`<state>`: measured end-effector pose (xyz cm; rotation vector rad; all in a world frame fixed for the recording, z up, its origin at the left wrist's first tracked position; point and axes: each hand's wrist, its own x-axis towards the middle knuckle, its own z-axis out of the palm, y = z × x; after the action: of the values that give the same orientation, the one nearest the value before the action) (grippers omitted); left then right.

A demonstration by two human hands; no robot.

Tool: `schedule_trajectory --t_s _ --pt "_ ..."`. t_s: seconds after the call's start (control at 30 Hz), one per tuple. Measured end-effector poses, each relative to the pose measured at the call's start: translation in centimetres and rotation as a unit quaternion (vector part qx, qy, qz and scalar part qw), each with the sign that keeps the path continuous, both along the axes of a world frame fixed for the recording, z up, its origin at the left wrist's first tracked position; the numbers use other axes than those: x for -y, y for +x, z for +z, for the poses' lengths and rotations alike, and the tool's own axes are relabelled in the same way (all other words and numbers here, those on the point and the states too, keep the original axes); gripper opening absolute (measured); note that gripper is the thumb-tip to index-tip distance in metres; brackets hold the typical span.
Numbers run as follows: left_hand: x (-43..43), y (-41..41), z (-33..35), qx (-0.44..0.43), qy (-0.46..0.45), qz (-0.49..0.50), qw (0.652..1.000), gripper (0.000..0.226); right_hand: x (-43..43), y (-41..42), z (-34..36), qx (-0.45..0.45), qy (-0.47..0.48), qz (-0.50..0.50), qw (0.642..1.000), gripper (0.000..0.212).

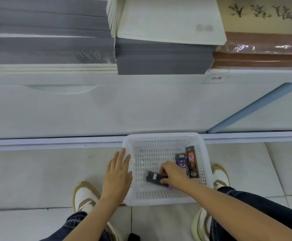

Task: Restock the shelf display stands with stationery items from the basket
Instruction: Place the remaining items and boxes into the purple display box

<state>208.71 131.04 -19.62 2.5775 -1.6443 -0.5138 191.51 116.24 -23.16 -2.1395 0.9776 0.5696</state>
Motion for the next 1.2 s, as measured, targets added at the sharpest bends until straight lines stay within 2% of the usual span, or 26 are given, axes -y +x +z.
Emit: schedule_trajectory --t_s 0.1,0.17,0.2,0.27,0.3,0.4,0.5,0.57,0.63,0.67,0.77,0.87,0.93,1.03,1.1,1.2 --pt "1.1 -0.5 1.0 -0.008 -0.062 -0.007 0.998 0.055 0.9 0.2 0.7 0.05 0.077 -0.016 0.996 0.019" --pt "2.1 -1.2 1.4 -0.068 -0.09 -0.038 0.993 0.053 1.9 0.5 1.7 0.093 0.135 -0.026 0.986 0.018" --pt "2.8 -1.6 1.6 -0.125 -0.073 -0.039 0.989 0.055 2.3 0.6 2.4 0.111 0.16 -0.031 0.98 0.018" --pt "4.1 -2.7 1.6 -0.245 0.043 -0.018 0.968 0.057 3.0 0.8 3.9 0.133 0.192 -0.045 0.971 0.015" --pt "4.6 -3.1 1.8 -0.289 0.083 -0.005 0.954 0.049 3.3 0.8 4.5 0.137 0.198 -0.049 0.969 0.013" --pt "5.2 -3.6 2.0 -0.413 0.064 0.086 0.904 0.013 4.1 0.0 5.3 0.16 0.169 -0.071 0.97 0.01" --pt "4.9 -3.1 1.5 -0.473 0.045 0.182 0.861 0.013 4.9 -2.1 4.0 0.163 0.028 -0.172 0.971 0.02" --pt "4.5 -2.8 1.3 -0.495 0.026 0.237 0.835 0.013 4.7 -3.3 2.7 0.083 -0.05 -0.201 0.975 0.038" --pt "4.3 -2.8 1.2 -0.503 0.018 0.255 0.826 0.015 3.6 -3.8 1.5 0.002 -0.059 -0.179 0.982 0.056" --pt "4.3 -2.9 1.2 -0.508 0.016 0.256 0.822 0.014 2.9 -3.7 1.0 -0.012 -0.059 -0.169 0.984 0.06" --pt "4.5 -3.3 1.0 -0.527 0.007 0.259 0.809 0.006 1.6 -2.8 -0.1 0.024 -0.072 -0.184 0.98 0.065" --pt "4.5 -3.5 0.7 -0.546 -0.006 0.271 0.793 0.008 1.2 -2.5 -0.5 -0.008 -0.123 -0.141 0.982 0.058" --pt "4.4 -3.5 0.4 -0.542 -0.008 0.27 0.796 0.009 1.1 -2.5 -0.6 -0.023 -0.123 -0.142 0.982 0.053" --pt "4.4 -3.6 -0.2 -0.54 -0.002 0.272 0.797 0.011 1.3 -2.6 -0.9 -0.004 -0.084 -0.155 0.984 0.052" --pt "4.5 -3.7 -0.5 -0.546 -0.002 0.287 0.787 0.012 1.7 -2.6 -0.7 0.022 -0.037 -0.161 0.986 0.044" --pt "5.1 -3.9 -0.8 -0.556 -0.009 0.321 0.767 0.014 2.4 -2.4 0.2 0.113 0.07 -0.227 0.965 0.032"
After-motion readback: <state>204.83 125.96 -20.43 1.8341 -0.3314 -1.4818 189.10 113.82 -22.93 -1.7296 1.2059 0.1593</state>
